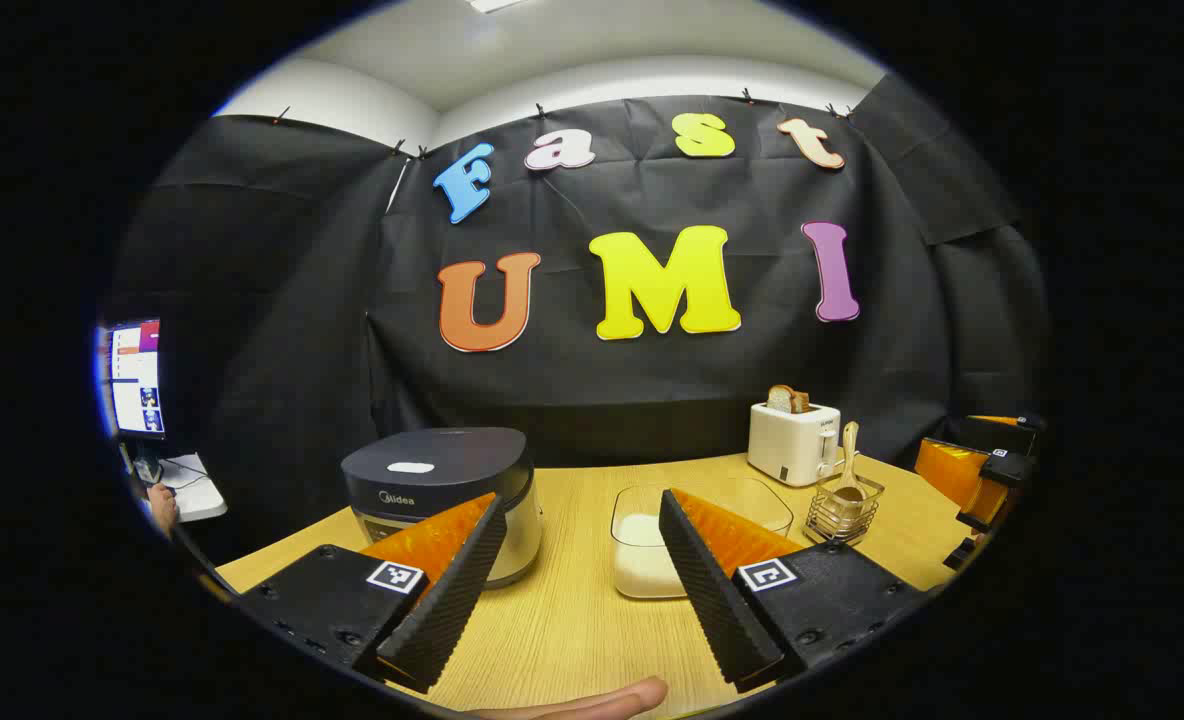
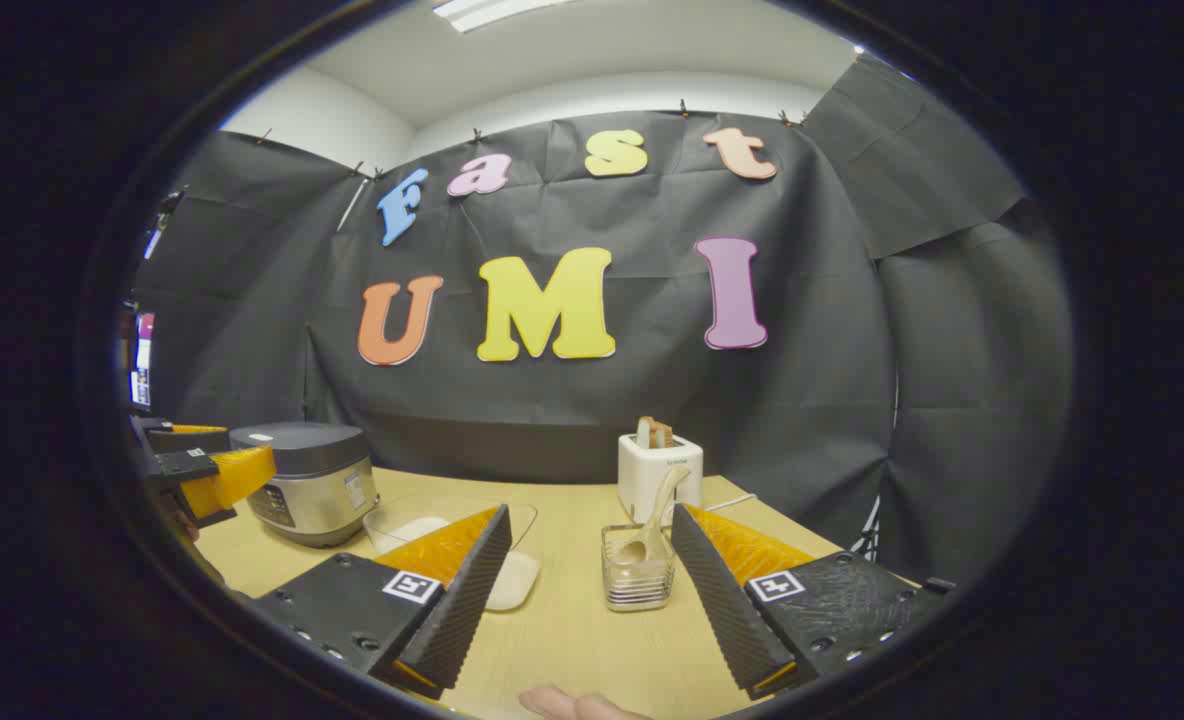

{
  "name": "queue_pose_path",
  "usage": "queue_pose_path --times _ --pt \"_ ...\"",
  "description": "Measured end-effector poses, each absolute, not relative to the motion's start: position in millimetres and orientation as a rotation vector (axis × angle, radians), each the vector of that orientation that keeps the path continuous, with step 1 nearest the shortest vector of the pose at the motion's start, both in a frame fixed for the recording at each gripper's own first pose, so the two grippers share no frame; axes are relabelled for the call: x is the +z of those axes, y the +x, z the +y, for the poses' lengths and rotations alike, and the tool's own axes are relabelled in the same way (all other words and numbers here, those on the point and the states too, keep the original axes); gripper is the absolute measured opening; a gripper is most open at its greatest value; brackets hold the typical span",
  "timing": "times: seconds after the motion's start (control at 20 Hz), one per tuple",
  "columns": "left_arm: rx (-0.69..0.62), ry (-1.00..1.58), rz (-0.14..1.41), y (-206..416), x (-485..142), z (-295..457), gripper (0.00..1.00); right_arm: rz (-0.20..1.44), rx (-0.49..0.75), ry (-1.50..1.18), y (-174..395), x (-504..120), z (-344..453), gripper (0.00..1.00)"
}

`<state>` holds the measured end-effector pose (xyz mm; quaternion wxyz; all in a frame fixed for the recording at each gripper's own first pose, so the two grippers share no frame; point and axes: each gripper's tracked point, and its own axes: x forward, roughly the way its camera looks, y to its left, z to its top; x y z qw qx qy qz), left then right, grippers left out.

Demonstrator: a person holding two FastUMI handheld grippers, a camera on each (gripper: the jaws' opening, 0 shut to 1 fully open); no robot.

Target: Close the left gripper, press the button to open the rice cooker; take a wooden spoon from the chopstick holder with the right hand, scoop a spoonful of rice and pour it into the rice cooker, then put the wooden spoon back into the chopstick holder.

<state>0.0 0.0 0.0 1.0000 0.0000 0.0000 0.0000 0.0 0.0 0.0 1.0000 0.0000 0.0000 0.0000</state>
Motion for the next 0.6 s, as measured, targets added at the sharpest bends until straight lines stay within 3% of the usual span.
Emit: queue_pose_path --times 0.6 --pt "0.009 0.005 0.015 7.0 -4.6 17.0 0.98 -0.021 -0.013 0.008 0.7 4.1 -8.1 0.95"
